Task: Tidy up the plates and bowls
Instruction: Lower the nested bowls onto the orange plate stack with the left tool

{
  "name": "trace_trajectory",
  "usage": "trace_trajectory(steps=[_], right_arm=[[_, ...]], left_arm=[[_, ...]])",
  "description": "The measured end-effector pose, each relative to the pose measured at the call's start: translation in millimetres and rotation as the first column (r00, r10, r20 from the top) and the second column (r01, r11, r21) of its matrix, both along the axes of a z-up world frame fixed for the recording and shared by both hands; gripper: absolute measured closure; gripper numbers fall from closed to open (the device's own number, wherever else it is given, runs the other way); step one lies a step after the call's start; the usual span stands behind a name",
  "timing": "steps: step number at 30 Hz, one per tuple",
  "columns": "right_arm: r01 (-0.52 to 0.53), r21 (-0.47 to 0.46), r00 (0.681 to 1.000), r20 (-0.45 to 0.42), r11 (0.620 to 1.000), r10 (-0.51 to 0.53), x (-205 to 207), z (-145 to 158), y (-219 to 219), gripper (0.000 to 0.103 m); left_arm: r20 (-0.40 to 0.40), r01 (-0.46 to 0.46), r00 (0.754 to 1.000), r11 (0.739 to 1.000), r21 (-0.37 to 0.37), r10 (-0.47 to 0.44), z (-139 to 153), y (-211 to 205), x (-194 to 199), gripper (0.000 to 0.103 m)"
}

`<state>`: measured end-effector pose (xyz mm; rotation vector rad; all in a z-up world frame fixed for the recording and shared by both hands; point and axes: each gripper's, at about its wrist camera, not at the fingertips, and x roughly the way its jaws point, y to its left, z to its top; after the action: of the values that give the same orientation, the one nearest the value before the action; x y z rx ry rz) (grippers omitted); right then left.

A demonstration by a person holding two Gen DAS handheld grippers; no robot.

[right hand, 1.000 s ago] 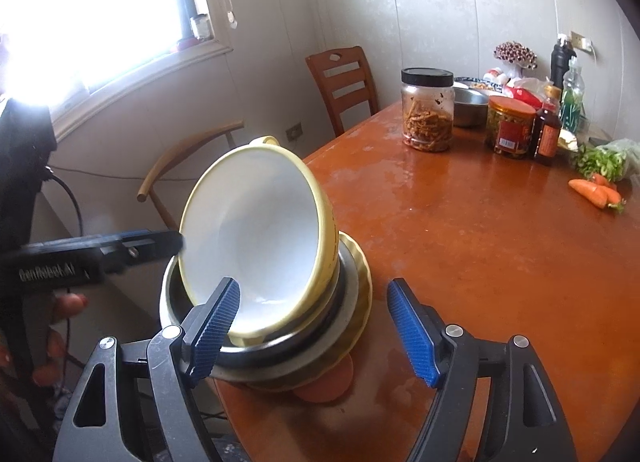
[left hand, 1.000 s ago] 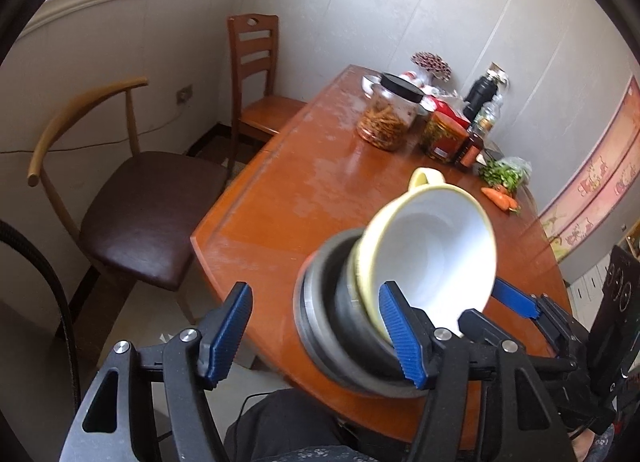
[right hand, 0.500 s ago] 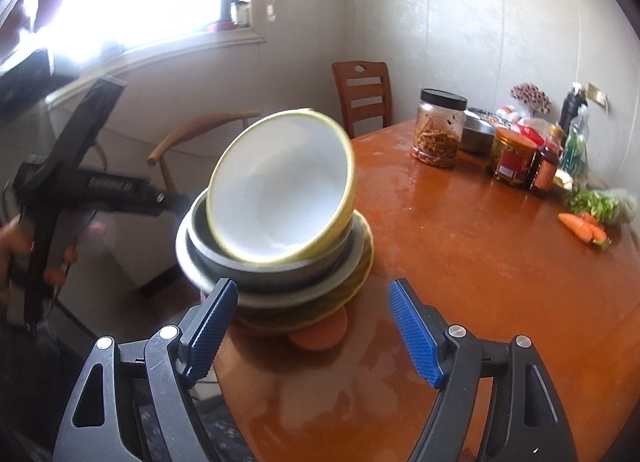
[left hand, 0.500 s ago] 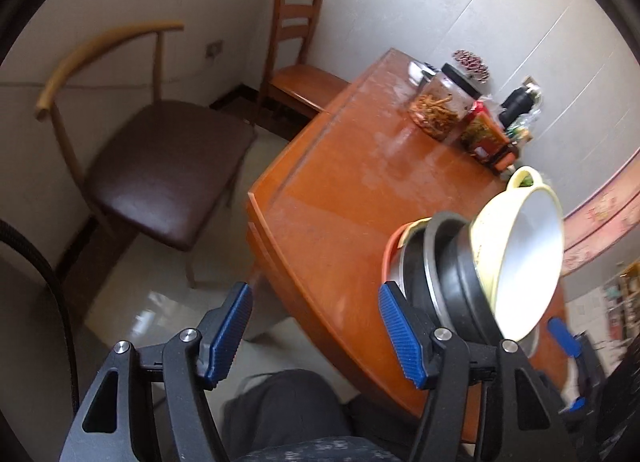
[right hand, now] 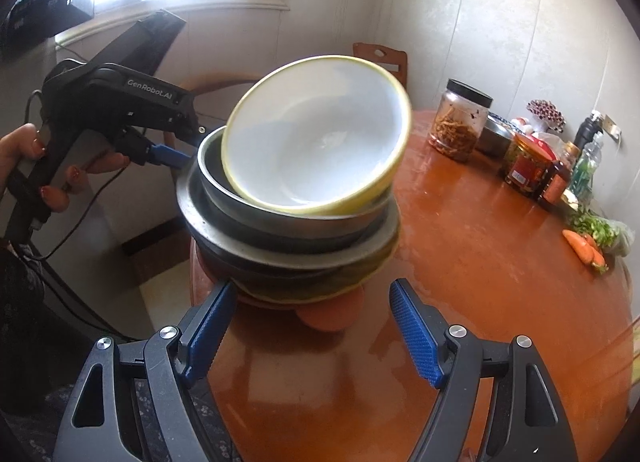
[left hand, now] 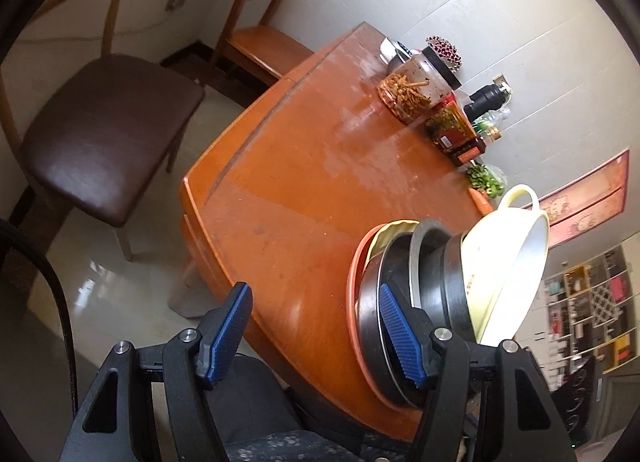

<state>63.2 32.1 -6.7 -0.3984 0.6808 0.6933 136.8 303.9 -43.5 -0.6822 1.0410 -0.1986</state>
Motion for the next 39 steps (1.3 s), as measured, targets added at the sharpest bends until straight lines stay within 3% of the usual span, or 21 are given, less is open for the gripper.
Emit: trace_trajectory(steps=[4, 8, 22, 39], right_arm=[[-0.018, -0.030, 1.000, -0.004, 0.999, 0.018, 7, -8, 9, 0.023], [-0.033, -0.022, 0.999, -0.030, 0.999, 0.032, 13, -12, 11, 0.020], [-0.041, 0.045, 0.995, -0.085, 0.998, 0.044, 31, -16, -12, 0.019], [0.072, 0.054, 0.992, -0.109, 0.996, -0.066, 41, -16, -92, 0.020]], left_arm=[[-0.007, 0.034, 0.999, 0.998, -0.045, -0.035, -7, -3, 13, 0.037], [0.003, 0.057, 0.998, 0.998, 0.005, -0.057, -5, -10, 22, 0.037], [-0.014, 0.113, 0.993, 0.993, 0.015, -0.113, -6, -33, 43, 0.039], [-0.044, 0.256, 0.967, 0.963, 0.089, -0.253, 0, -135, 85, 0.041]])
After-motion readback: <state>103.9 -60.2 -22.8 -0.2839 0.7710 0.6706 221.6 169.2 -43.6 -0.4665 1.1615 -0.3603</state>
